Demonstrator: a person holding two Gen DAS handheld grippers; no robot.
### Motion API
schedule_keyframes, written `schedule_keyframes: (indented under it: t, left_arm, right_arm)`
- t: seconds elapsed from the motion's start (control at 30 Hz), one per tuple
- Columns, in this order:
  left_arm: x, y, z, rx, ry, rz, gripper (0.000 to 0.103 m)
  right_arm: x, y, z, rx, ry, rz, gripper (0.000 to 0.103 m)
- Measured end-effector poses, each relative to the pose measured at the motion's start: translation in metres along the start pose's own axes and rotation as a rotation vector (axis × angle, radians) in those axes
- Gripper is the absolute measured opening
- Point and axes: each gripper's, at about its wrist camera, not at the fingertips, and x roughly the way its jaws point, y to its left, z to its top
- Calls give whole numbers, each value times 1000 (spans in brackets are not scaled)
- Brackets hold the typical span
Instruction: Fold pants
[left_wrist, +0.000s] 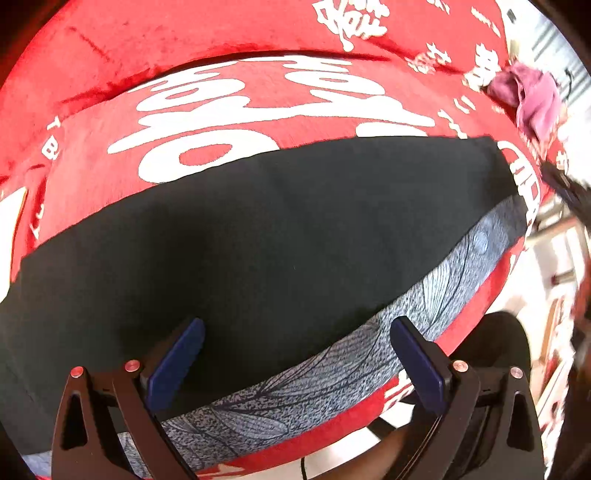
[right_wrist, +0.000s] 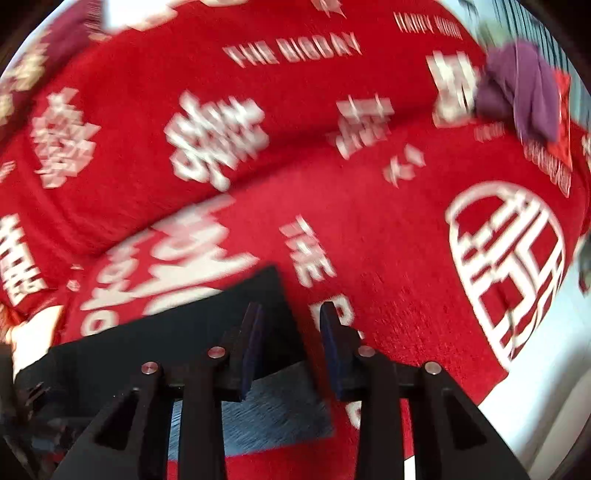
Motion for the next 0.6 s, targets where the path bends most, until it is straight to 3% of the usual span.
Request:
schedule_keyframes:
  t: [0.03, 0.07, 0.13, 0.2, 0.27, 0.47, 0.5, 0.53, 0.6]
  left_arm:
    - [3, 0, 0, -4, 7, 5, 100]
    - [4, -1, 0, 1, 6, 15, 100]
    - [4, -4, -2, 24, -2, 31, 100]
    - [5, -6, -5, 41, -5, 41, 100]
    - [5, -7, -6, 49, -9, 48, 100]
    - [7, -9, -5, 48, -19, 71, 100]
    - [6, -9, -5, 49, -21, 74, 100]
    - [6, -9, -5, 45, -21, 74, 100]
    - [1, -7, -5, 17, -21, 71, 100]
  right_arm:
    - [-4, 13, -10, -31, 23, 29, 71]
    - [-6, 18, -19, -35, 39, 34, 74]
    - [-6, 10, -38, 69, 78, 92, 75]
    - [-1, -19, -57, 278, 99, 157, 75]
    - [8, -40, -73, 393, 118, 194, 75]
    - [30, -55, -84, 464, 64, 204, 74]
    - [35, -54, -82, 452, 72, 199, 47]
    - [44, -53, -81, 448, 119, 207, 7]
    - [41, -50, -75, 415, 123, 186, 6]
